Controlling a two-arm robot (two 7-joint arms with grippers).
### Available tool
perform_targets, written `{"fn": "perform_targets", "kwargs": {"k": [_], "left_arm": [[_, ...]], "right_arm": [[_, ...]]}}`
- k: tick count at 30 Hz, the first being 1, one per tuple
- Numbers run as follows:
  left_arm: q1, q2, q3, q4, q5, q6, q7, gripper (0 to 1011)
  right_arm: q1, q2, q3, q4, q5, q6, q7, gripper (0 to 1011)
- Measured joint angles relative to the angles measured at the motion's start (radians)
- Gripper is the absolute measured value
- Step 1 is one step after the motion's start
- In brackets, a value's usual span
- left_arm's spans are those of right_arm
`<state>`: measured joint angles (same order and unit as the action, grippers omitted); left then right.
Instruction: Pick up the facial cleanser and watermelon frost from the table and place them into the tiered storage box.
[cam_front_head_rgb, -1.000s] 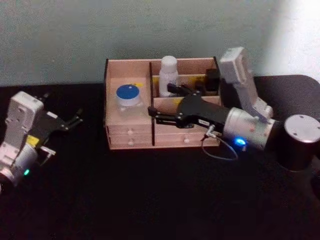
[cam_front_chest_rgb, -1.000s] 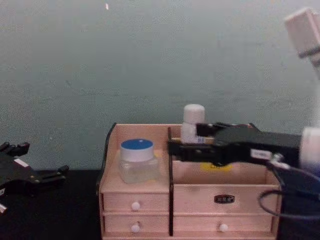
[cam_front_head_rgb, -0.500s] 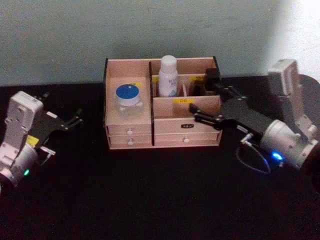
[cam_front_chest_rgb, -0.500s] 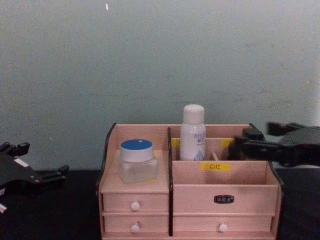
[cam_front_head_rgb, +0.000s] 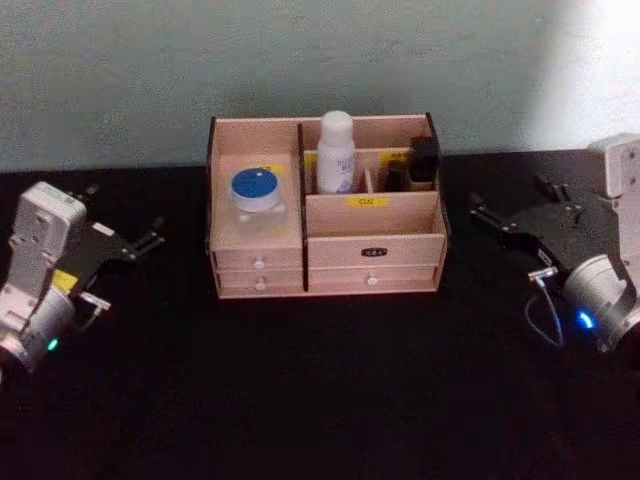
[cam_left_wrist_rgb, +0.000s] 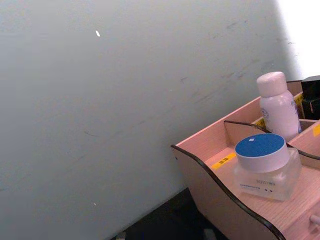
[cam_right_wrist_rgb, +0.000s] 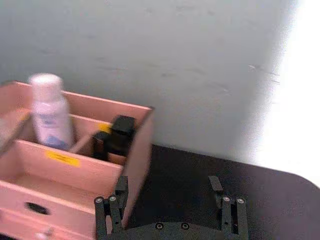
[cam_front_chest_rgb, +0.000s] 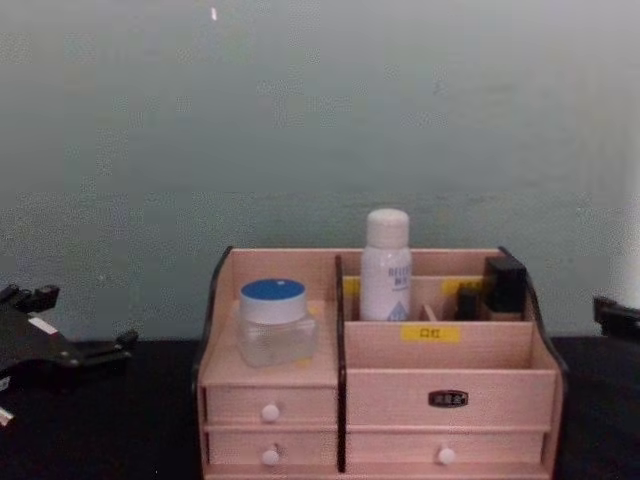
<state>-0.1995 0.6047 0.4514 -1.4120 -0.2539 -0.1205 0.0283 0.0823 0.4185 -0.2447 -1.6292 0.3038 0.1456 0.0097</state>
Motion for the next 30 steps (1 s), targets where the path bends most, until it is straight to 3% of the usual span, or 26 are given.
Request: {"fn": "perform_targets", "kwargs": {"k": [4, 13, 19, 30], "left_arm": [[0.000, 0.000, 0.000, 0.000, 0.000, 0.000, 0.000, 1001], [0.000, 0.000, 0.000, 0.000, 0.000, 0.000, 0.000, 1001], [0.000, 0.000, 0.000, 0.000, 0.000, 0.000, 0.000, 1001], [0.000, 0.000, 0.000, 0.000, 0.000, 0.000, 0.000, 1001]], "right_arm": [[-0.006, -0.040, 0.000, 0.019, -0.075, 0.009, -0.100, 1003], [-0.017, -0.122, 0.022, 0.062, -0.159, 0.033, -0.251, 1002], [-0.016, -0.146, 0.032, 0.086, -0.175, 0.046, -0.271, 1002], [-0.006, -0.161, 0.042, 0.110, -0.180, 0.071, -0.237, 1002]]}}
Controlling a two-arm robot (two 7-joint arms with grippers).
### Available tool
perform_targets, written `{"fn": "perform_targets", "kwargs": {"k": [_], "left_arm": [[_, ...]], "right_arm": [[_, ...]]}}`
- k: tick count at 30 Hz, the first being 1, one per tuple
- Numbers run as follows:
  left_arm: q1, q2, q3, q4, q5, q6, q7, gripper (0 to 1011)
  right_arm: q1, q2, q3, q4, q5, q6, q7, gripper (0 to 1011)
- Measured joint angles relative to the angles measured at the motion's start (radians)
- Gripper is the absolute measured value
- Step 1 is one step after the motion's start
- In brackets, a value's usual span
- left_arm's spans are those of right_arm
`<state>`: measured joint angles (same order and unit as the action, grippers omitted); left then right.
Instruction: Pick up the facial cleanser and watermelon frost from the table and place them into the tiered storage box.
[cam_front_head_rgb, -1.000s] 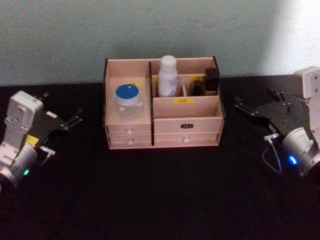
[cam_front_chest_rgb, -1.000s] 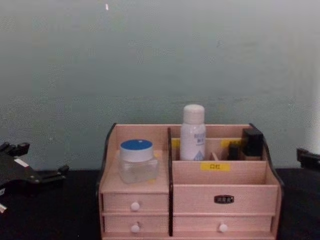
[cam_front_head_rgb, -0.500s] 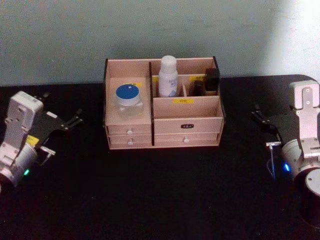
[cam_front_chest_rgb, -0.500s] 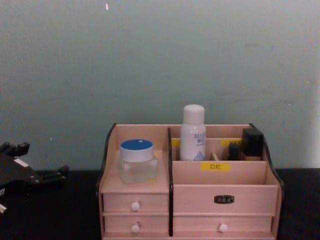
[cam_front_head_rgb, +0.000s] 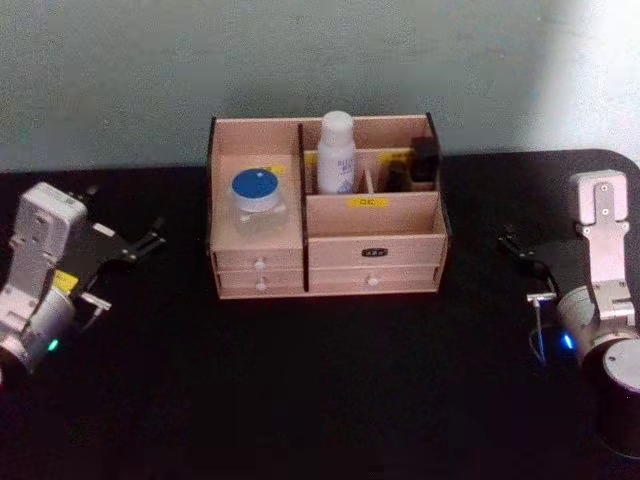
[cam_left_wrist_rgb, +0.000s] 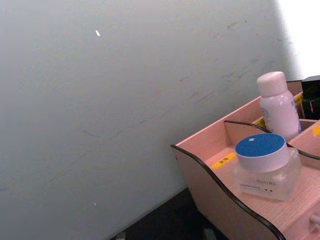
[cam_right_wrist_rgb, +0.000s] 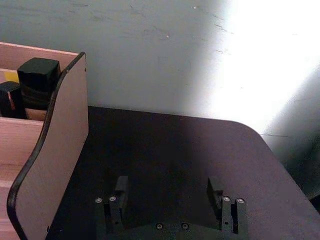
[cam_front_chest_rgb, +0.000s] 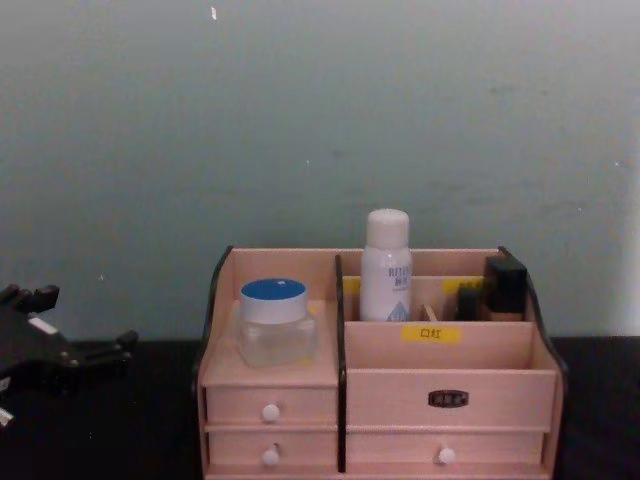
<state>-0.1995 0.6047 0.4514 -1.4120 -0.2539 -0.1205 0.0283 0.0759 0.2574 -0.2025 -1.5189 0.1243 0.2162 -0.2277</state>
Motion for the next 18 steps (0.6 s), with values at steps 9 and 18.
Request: {"fn": "perform_targets", "kwargs": {"k": [9, 18], "left_arm": [[0.000, 0.000, 0.000, 0.000, 0.000, 0.000, 0.000, 1001], [0.000, 0.000, 0.000, 0.000, 0.000, 0.000, 0.000, 1001]], "right_arm": [[-0.001, 0.001, -0.002, -0.002, -0.001, -0.001, -0.007, 1002], [-0.002, 0.001, -0.003, -0.003, -0.002, -0.003, -0.011, 1002]]}}
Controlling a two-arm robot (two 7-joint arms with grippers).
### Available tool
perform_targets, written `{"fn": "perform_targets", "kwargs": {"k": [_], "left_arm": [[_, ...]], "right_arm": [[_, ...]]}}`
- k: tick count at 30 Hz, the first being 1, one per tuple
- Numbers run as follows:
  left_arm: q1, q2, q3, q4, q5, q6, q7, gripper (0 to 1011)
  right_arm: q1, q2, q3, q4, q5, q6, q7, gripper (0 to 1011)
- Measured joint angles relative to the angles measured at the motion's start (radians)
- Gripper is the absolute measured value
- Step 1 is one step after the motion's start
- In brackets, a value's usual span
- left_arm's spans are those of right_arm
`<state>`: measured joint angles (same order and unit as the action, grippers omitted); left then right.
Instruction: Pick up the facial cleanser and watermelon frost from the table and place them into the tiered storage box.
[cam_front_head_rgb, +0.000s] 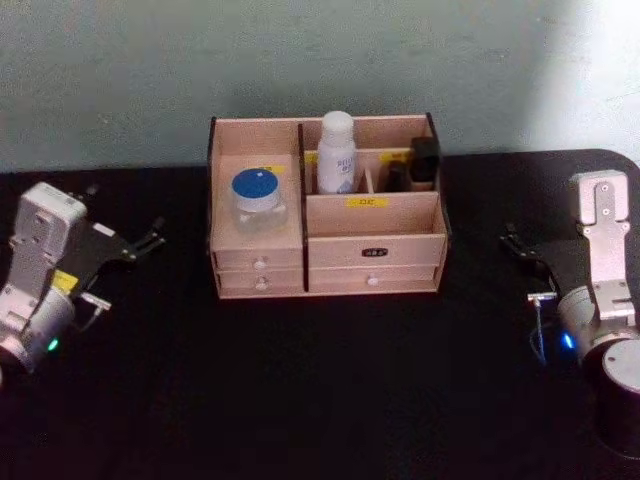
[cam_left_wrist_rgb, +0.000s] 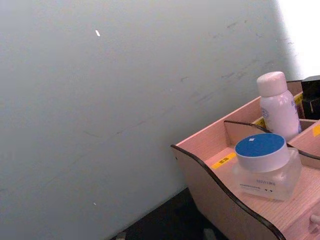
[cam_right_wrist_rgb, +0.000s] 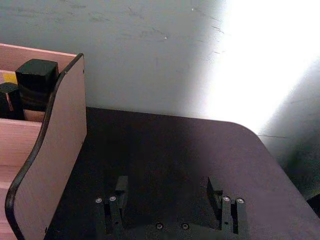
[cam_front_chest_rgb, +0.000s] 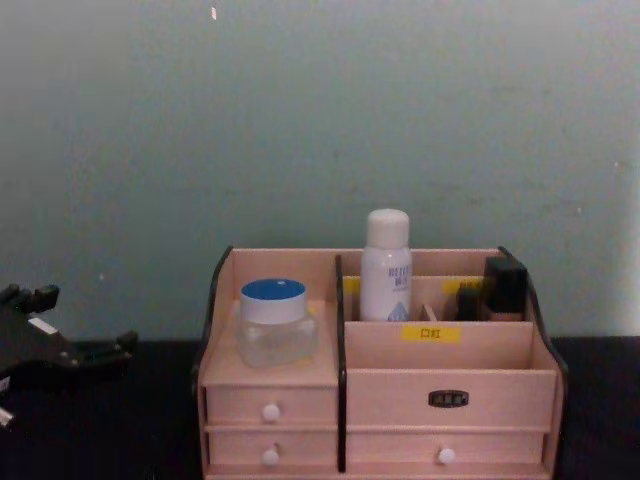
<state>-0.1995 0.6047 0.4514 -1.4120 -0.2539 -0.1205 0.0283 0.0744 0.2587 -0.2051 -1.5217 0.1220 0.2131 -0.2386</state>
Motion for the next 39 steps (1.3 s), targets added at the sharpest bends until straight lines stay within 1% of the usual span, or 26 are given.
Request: {"fn": "perform_targets", "kwargs": {"k": [39], "left_arm": [[0.000, 0.000, 0.000, 0.000, 0.000, 0.000, 0.000, 1001]], "right_arm": [[-0.001, 0.000, -0.001, -0.001, -0.002, -0.002, -0.003, 1003]]}}
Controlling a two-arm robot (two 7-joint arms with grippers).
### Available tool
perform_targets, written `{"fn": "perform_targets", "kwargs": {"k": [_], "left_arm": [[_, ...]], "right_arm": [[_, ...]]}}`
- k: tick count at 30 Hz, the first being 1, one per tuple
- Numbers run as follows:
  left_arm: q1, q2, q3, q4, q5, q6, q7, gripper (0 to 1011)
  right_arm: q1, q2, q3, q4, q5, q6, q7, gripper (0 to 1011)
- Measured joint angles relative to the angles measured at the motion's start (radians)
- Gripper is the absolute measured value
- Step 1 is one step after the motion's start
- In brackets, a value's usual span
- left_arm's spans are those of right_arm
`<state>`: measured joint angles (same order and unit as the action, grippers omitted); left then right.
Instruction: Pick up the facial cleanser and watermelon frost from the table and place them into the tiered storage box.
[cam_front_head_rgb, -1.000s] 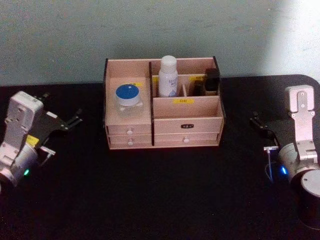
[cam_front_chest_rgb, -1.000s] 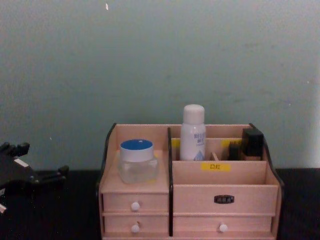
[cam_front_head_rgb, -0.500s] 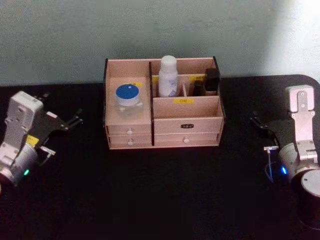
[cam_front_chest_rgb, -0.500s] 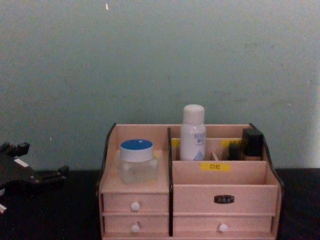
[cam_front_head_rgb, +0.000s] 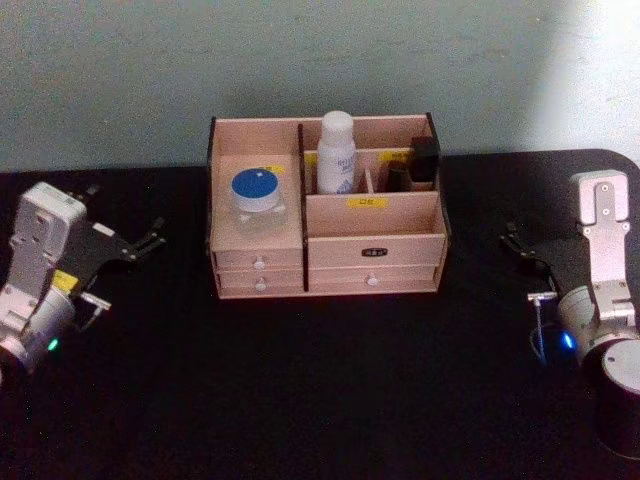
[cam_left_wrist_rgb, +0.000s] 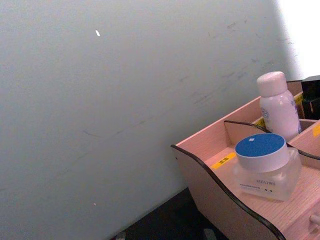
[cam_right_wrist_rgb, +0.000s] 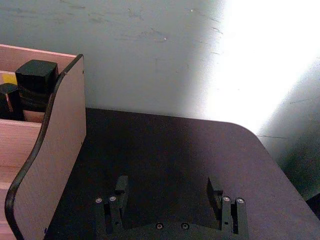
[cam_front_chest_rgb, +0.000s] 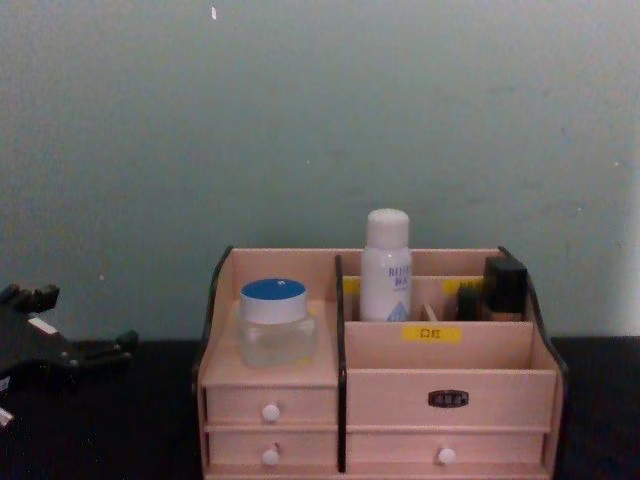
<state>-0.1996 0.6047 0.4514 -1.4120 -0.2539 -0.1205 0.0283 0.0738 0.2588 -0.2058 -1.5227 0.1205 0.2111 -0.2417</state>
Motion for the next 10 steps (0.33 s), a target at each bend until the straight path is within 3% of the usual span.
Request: {"fn": "perform_targets", "kwargs": {"k": [10], "left_arm": [[0.000, 0.000, 0.000, 0.000, 0.000, 0.000, 0.000, 1001]], "right_arm": [[0.000, 0.000, 0.000, 0.000, 0.000, 0.000, 0.000, 1002]]}}
